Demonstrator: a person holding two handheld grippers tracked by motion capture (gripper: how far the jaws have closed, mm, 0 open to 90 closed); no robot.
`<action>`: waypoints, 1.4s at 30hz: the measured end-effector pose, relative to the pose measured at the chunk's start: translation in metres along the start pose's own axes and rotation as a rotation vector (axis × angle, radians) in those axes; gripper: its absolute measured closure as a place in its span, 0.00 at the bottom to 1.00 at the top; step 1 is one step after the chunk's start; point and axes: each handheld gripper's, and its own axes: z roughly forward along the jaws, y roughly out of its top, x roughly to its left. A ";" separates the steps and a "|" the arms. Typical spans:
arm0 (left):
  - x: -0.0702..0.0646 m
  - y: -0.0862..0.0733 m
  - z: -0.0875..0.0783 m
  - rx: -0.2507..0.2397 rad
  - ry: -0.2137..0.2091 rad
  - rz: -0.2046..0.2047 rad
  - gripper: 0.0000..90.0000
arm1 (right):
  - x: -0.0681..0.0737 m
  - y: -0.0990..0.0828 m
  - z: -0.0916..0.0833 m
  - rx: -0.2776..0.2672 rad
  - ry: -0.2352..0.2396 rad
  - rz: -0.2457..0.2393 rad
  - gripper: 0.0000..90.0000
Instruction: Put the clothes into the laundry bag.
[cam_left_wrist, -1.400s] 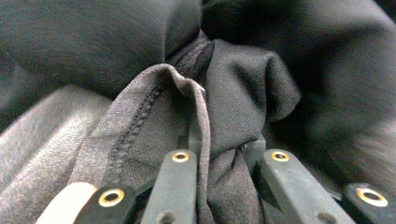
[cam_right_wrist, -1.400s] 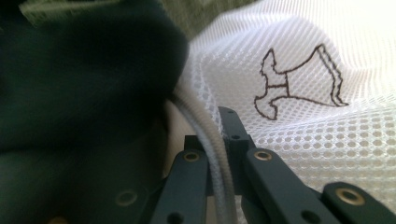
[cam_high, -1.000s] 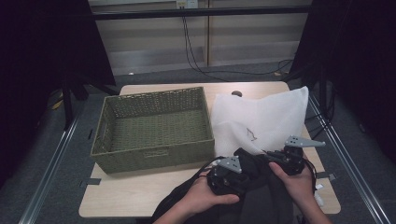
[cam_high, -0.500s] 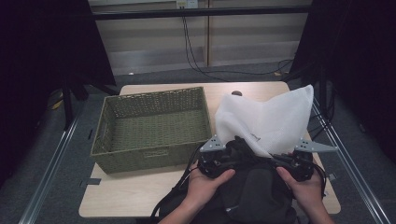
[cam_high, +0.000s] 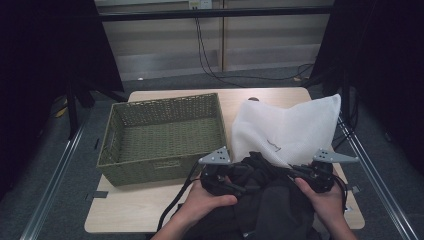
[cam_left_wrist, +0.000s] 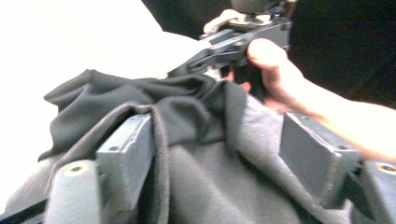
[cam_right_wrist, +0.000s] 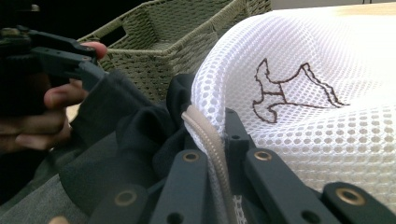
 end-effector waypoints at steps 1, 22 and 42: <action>-0.001 -0.002 0.010 0.048 0.008 0.007 0.22 | 0.001 0.000 0.001 0.001 -0.001 -0.002 0.99; -0.002 -0.017 0.053 -0.006 0.300 0.042 0.92 | 0.022 0.004 -0.008 -0.034 0.007 -0.043 0.99; -0.017 -0.036 0.092 0.420 0.163 0.214 0.39 | 0.007 -0.009 0.011 0.014 -0.018 -0.003 0.99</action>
